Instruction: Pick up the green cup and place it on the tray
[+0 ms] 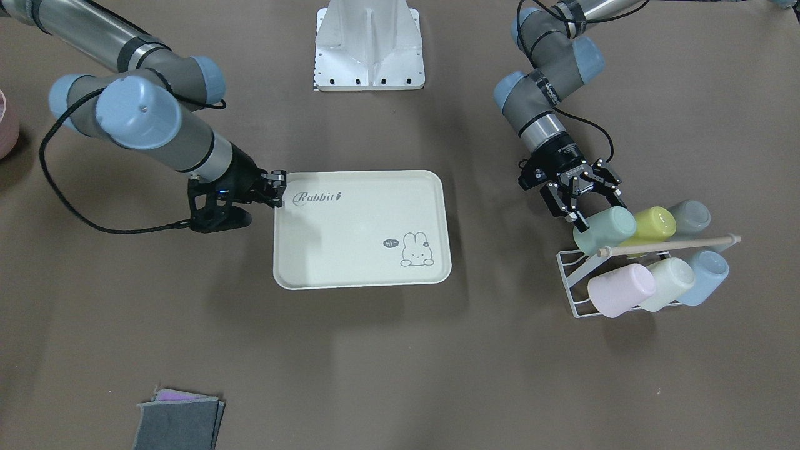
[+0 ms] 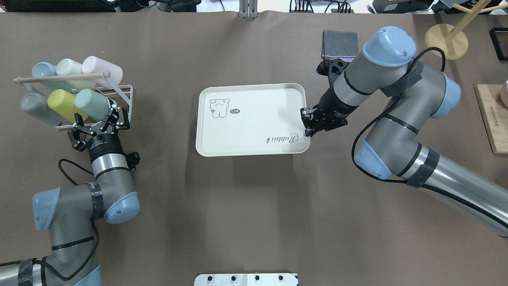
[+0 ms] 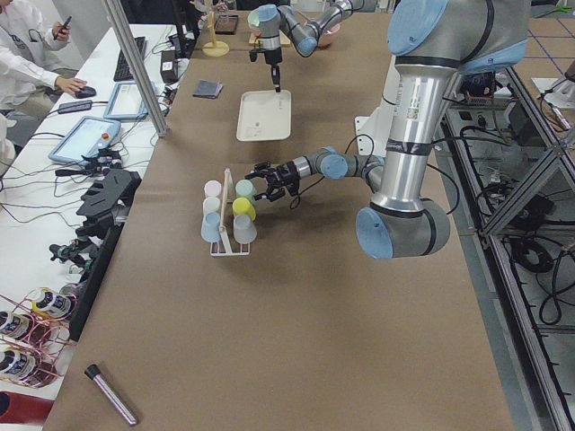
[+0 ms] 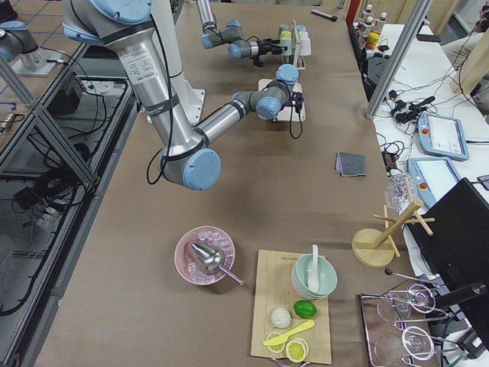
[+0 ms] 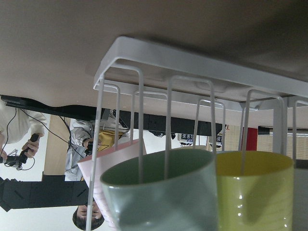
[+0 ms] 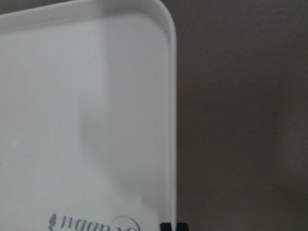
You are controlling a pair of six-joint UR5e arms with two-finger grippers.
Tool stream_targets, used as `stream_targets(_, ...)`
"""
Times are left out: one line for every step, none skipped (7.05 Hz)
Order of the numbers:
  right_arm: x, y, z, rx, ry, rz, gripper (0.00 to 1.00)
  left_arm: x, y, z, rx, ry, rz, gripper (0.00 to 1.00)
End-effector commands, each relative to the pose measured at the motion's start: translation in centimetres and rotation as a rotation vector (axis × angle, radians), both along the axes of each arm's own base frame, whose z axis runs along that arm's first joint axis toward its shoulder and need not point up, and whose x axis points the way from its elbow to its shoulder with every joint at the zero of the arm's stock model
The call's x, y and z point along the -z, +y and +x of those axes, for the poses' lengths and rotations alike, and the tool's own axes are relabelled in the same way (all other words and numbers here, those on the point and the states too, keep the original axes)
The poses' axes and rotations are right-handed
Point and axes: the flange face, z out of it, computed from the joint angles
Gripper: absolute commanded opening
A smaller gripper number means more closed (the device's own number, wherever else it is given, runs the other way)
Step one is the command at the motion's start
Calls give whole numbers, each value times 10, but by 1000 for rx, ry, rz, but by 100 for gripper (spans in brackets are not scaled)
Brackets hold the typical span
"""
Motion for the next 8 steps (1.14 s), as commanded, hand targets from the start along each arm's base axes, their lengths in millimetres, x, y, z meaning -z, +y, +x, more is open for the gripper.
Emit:
stream_targets(31,41,-57,-33,9,-2,0,-4,-8,6,13,-17,9,98)
stream_targets(30,51,-68,-33,17,1,0,-5,-11,9,15,-23,8,98)
stream_targets(31,57,-74,-43,23,-5,0,-7,-12,10,18,-35,19,98)
stream_targets(29,65,-83,-59,36,-4,0,-11,-14,11,20,-46,21,98)
stream_targets(28,67,-86,-56,38,-2,0,-17,-14,12,21,-57,19,98)
stream_targets(24,68,-87,-56,45,-8,20,-20,-15,12,27,-51,28,98)
stream_targets(22,66,-85,-64,49,-17,93,-19,-19,9,35,-53,32,98)
stream_targets(25,65,-82,-70,42,-16,100,-19,-24,4,48,-54,33,98)
